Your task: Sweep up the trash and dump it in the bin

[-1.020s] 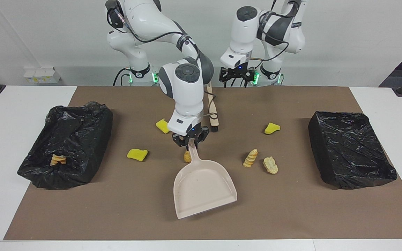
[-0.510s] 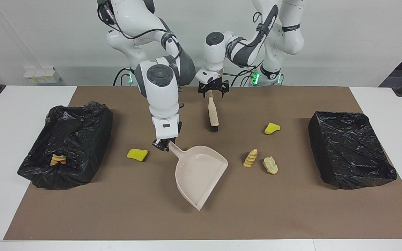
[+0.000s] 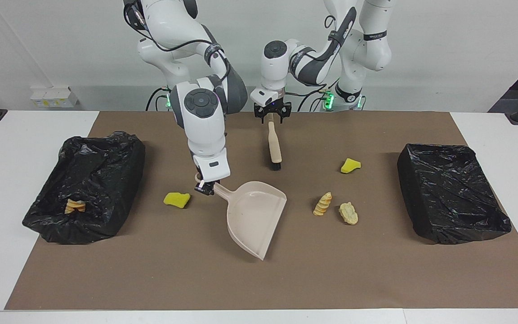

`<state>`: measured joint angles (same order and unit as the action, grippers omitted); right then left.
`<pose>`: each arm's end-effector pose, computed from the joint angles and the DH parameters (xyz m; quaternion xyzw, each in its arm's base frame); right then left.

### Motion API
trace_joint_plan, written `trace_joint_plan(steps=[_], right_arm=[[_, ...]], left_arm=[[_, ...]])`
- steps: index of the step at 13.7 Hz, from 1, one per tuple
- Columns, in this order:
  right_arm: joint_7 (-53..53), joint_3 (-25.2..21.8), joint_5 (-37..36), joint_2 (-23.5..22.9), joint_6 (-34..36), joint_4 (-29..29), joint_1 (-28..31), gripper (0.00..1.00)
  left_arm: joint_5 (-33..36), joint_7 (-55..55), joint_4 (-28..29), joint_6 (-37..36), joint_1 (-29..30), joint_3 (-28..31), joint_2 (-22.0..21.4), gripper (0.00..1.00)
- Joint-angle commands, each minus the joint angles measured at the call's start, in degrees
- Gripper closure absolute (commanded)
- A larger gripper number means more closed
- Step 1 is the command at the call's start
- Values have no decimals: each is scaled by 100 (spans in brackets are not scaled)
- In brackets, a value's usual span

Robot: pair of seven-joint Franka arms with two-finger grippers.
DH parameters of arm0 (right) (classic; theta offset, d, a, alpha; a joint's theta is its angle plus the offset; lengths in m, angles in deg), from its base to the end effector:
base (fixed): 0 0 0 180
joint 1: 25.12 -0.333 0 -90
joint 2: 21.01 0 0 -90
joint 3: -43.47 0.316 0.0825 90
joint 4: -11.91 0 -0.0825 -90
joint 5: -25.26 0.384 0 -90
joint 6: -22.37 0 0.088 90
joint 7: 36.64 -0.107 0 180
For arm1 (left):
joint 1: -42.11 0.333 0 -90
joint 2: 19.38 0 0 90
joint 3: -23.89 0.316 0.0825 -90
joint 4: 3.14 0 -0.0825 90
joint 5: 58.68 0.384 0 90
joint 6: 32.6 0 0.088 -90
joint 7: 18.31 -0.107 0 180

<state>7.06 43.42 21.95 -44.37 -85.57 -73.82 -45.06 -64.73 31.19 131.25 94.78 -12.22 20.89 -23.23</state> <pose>0.6378 0.2263 0.4341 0.8447 0.5345 -0.0155 0.0249 0.2609 -0.4131 0.3553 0.9982 -0.0349 -0.0479 0.0013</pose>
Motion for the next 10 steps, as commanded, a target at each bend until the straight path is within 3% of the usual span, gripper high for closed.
trace_joint_plan(steps=[1, 4, 5, 6, 7, 10], right_arm=[[218, 49, 76, 271, -131, -374, 52, 100], [665, 40, 76, 271, -140, -418, 70, 100], [736, 40, 76, 271, -201, -453, 70, 100], [789, 40, 76, 288, -306, -549, 61, 100], [798, 40, 67, 289, -324, -576, 52, 100], [859, 40, -12, 289, -342, -585, 8, 100]], left_arm=[[-256, -221, 271, 6, -147, 98, -187, 23], [-432, -283, 316, -2, -209, 107, -187, 32], [-432, -292, 316, -2, -200, 107, -187, 44], [-432, -292, 316, -37, -200, 115, -187, 68], [-424, -301, 237, -72, -157, 124, -143, 100], [-354, -626, 158, -195, -95, 151, -99, 100]])
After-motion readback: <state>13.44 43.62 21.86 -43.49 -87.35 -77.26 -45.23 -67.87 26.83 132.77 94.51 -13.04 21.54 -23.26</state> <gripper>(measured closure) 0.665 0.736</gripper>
